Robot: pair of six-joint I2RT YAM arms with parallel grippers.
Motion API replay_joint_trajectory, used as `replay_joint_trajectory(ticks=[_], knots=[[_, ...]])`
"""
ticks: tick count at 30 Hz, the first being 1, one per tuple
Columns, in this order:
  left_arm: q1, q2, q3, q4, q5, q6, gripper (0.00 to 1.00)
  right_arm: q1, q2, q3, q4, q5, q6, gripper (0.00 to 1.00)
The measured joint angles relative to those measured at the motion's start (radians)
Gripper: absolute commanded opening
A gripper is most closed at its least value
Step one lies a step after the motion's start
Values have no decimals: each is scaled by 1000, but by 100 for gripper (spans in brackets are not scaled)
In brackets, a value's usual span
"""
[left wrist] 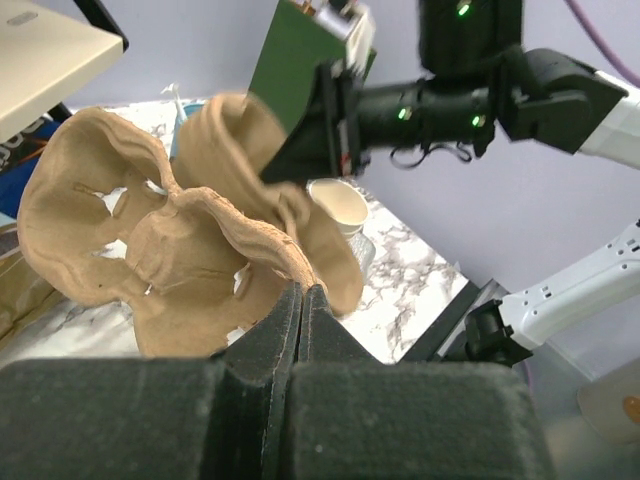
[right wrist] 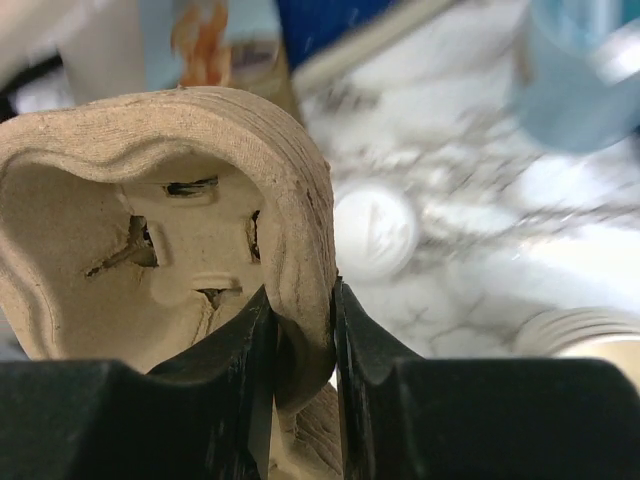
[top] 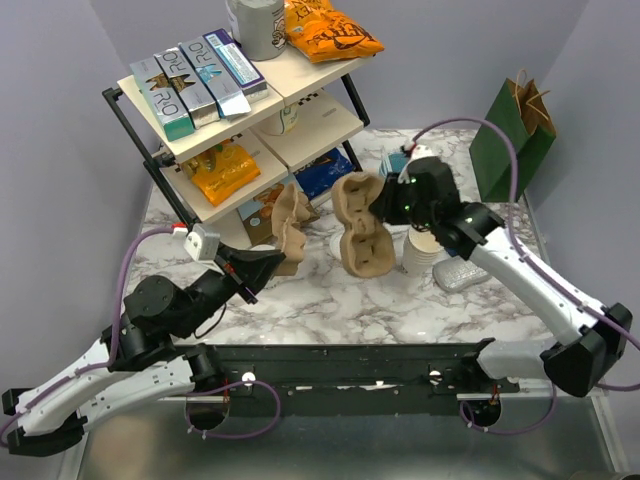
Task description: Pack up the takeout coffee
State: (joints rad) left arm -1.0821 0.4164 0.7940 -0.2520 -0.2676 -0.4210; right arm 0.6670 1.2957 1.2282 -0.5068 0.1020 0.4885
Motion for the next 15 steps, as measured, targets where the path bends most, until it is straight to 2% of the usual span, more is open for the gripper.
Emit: replay_joint_trajectory(ticks=[4,15], knots=[[0,-10,-15,31,18,11,0,-151,-58,76,-8,-2,-7,20],[0,52,-23,85,37,50,0,-734,-204,127,-94,-24,-6,21]])
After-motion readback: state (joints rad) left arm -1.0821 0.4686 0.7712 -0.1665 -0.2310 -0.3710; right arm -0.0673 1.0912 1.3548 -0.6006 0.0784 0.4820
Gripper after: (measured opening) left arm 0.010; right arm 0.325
